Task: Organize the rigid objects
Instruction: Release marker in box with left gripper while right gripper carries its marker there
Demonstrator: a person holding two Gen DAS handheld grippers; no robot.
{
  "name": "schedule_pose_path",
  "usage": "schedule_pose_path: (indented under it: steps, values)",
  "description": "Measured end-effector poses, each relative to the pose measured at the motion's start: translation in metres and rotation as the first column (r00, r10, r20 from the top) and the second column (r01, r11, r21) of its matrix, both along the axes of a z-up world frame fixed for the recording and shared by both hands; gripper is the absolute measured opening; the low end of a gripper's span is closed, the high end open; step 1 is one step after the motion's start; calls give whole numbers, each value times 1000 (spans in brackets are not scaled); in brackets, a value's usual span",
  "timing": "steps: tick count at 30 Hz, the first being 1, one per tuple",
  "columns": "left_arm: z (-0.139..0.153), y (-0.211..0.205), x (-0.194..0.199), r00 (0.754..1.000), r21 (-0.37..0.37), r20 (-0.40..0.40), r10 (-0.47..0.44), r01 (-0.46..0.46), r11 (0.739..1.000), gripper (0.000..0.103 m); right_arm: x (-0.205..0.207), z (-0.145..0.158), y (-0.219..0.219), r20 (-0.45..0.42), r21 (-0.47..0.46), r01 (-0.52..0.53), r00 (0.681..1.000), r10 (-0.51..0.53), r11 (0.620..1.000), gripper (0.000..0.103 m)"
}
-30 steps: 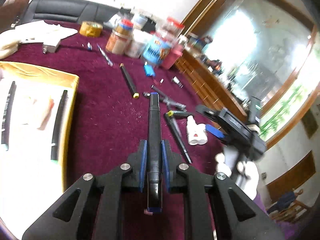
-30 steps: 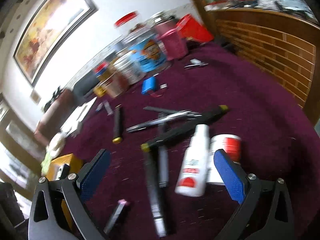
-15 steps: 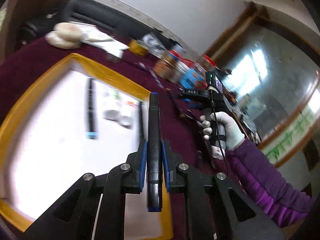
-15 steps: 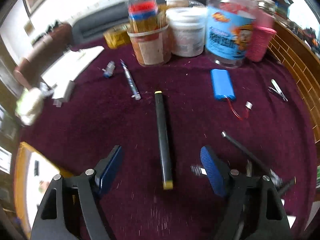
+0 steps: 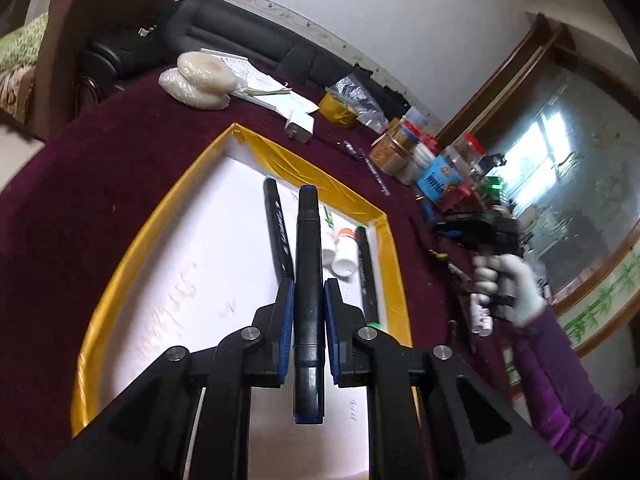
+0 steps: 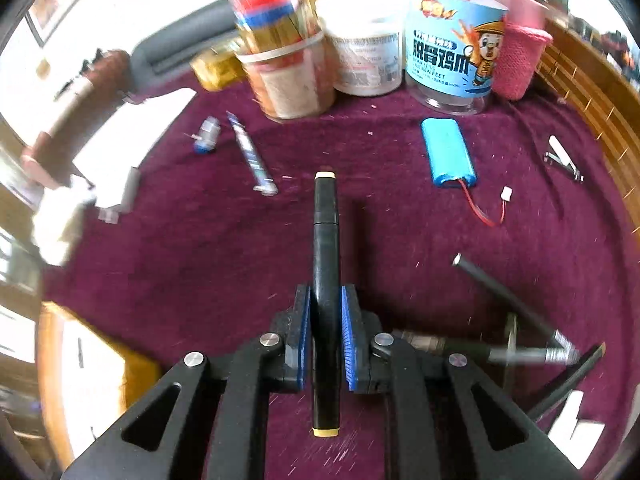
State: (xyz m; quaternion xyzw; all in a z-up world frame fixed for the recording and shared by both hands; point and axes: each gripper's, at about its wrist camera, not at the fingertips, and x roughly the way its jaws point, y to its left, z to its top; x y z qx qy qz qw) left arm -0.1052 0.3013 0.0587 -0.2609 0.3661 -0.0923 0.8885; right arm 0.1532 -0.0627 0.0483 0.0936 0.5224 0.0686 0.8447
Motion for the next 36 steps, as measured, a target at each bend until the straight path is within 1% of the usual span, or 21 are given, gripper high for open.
schedule_pose_path:
  steps: [2,4,6,8,11,13,15,18,19,21,23,24,26,28,29,33,36]
  values:
    - [0,3,13,999,31,-33,10,-9,999,12,-17,12,-3,15,81,-21,1000,20,996,13]
    - [-3,8,30,997,38,-72,13,-10,999,12,-35,26,-3,29,157,-53,998,49,986,13]
    - [-9,14,51,992,40,-121,21,-16,999,12,-55,39,4,43,228,-94,995,87,969,13]
    - [-16,19,66,986,39,-160,38,-32,999,12,-73,41,21,43,282,-139,990,132,949,13]
    - [-25,20,89,979,47,-201,42,-33,998,12,-92,40,49,39,319,-206,978,205,925,13]
    - [-30,18,100,974,70,-221,53,-38,997,12,-101,38,71,22,342,-242,968,250,908,13]
    - [-37,16,109,968,83,-243,60,-41,996,12,-109,33,90,15,343,-268,960,280,900,13]
    - [-45,17,115,963,83,-260,75,-55,995,12,-119,26,125,4,345,-309,945,328,886,13]
    - [-46,17,115,962,81,-262,75,-56,995,14,-121,23,133,-1,346,-318,941,339,883,13]
    - [-45,19,111,964,56,-255,70,-58,997,15,-122,16,154,-12,342,-336,932,361,878,13]
    - [-40,21,104,969,32,-240,64,-58,998,19,-121,9,172,-26,341,-349,925,380,873,13]
    - [-33,23,94,975,11,-215,58,-57,998,20,-122,6,180,-31,340,-355,921,388,871,13]
    - [-22,27,78,982,-23,-180,57,-62,998,26,-125,2,195,-41,337,-369,913,405,866,13]
    - [-9,33,55,990,-68,-130,63,-72,995,43,-126,-1,208,-48,341,-377,908,417,861,13]
    - [-2,38,37,993,-87,-93,76,-84,993,45,-126,-3,215,-52,346,-380,905,422,858,13]
    - [9,49,-4,993,-136,-15,113,-114,984,50,-121,-13,241,-68,361,-381,900,431,851,13]
    - [10,60,-29,988,-160,14,153,-149,976,51,-116,-22,260,-79,337,-376,902,424,863,13]
